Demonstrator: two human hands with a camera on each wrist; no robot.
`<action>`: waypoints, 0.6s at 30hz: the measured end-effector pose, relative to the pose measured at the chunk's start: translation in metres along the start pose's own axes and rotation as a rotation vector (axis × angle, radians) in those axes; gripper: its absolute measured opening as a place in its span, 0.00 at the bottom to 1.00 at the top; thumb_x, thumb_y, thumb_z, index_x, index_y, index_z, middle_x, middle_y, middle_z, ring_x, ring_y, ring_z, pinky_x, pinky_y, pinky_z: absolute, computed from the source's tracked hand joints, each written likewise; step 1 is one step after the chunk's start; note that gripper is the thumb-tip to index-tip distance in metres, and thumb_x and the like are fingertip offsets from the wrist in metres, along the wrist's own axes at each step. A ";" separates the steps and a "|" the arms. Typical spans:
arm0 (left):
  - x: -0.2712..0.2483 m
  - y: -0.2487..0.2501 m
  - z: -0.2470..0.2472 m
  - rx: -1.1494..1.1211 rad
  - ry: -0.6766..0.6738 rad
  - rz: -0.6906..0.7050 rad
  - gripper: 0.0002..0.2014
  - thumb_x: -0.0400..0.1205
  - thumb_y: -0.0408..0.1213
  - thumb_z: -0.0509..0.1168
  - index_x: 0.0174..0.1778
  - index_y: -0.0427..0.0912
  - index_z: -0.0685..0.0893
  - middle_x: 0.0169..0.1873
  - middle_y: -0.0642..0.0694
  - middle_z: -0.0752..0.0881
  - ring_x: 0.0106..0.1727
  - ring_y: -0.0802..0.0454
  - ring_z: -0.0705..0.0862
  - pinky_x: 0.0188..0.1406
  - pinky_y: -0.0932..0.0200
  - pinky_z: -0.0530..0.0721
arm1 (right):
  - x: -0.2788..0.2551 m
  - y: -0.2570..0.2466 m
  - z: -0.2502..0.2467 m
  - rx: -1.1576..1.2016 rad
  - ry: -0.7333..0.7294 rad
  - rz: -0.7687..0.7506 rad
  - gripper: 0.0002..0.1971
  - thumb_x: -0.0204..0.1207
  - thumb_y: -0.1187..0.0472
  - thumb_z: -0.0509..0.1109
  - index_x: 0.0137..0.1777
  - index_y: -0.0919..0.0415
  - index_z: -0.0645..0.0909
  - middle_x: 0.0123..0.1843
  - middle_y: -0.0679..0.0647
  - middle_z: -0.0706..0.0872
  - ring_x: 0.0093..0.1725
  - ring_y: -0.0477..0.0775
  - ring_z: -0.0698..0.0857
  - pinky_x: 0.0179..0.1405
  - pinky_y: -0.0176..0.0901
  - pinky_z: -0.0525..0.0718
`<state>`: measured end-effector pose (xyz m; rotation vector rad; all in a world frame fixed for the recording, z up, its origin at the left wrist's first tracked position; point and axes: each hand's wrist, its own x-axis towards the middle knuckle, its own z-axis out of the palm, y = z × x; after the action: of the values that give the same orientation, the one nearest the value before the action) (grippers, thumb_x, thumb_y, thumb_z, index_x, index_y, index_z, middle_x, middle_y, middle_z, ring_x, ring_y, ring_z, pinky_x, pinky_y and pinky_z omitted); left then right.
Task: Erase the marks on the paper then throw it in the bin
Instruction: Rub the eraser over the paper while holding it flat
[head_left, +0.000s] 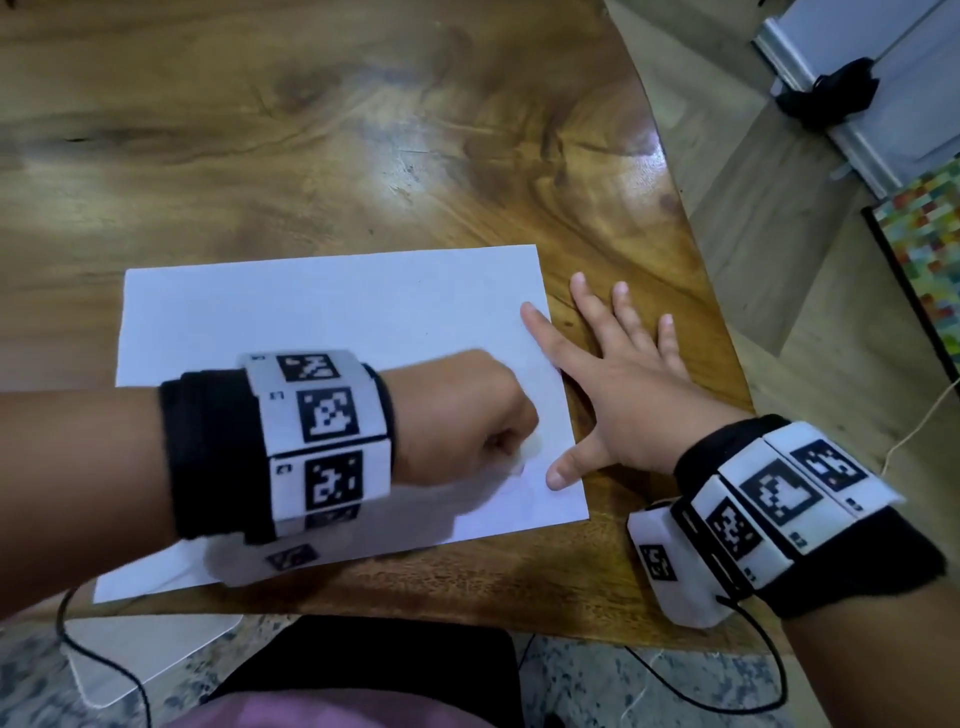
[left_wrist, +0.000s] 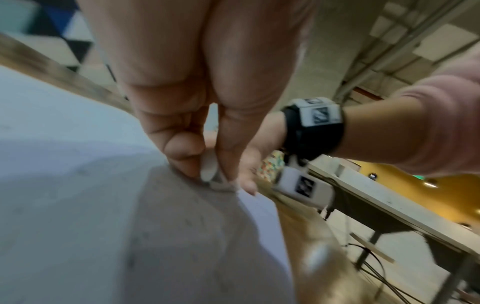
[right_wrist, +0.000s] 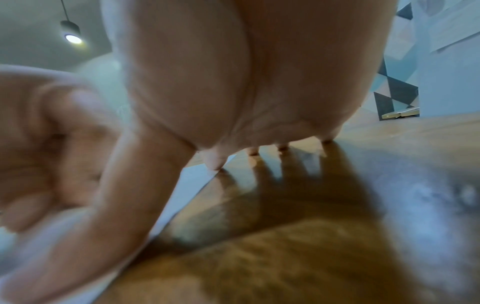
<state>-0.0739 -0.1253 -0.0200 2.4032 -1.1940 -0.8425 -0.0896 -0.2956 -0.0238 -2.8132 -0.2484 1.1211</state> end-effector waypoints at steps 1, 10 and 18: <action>-0.003 0.002 0.002 -0.012 -0.039 0.010 0.05 0.76 0.37 0.63 0.40 0.43 0.85 0.38 0.47 0.86 0.40 0.49 0.81 0.43 0.58 0.77 | 0.000 0.000 0.000 0.000 -0.003 0.001 0.70 0.48 0.35 0.81 0.73 0.28 0.24 0.74 0.45 0.13 0.73 0.57 0.15 0.74 0.68 0.26; 0.018 0.000 -0.003 -0.024 -0.017 0.083 0.05 0.75 0.35 0.65 0.39 0.41 0.85 0.38 0.43 0.86 0.37 0.50 0.78 0.39 0.61 0.72 | 0.001 0.001 0.000 0.009 0.009 -0.003 0.70 0.46 0.35 0.81 0.74 0.28 0.27 0.75 0.45 0.14 0.74 0.58 0.17 0.75 0.69 0.27; 0.029 0.011 -0.012 0.021 -0.023 0.002 0.09 0.78 0.37 0.62 0.50 0.41 0.85 0.48 0.45 0.86 0.49 0.49 0.82 0.41 0.64 0.72 | 0.000 0.001 0.000 0.017 0.013 -0.010 0.69 0.47 0.35 0.81 0.73 0.27 0.26 0.75 0.45 0.15 0.74 0.58 0.17 0.75 0.69 0.27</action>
<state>-0.0586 -0.1548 -0.0155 2.4154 -1.2197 -0.8640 -0.0900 -0.2962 -0.0239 -2.8000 -0.2506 1.0979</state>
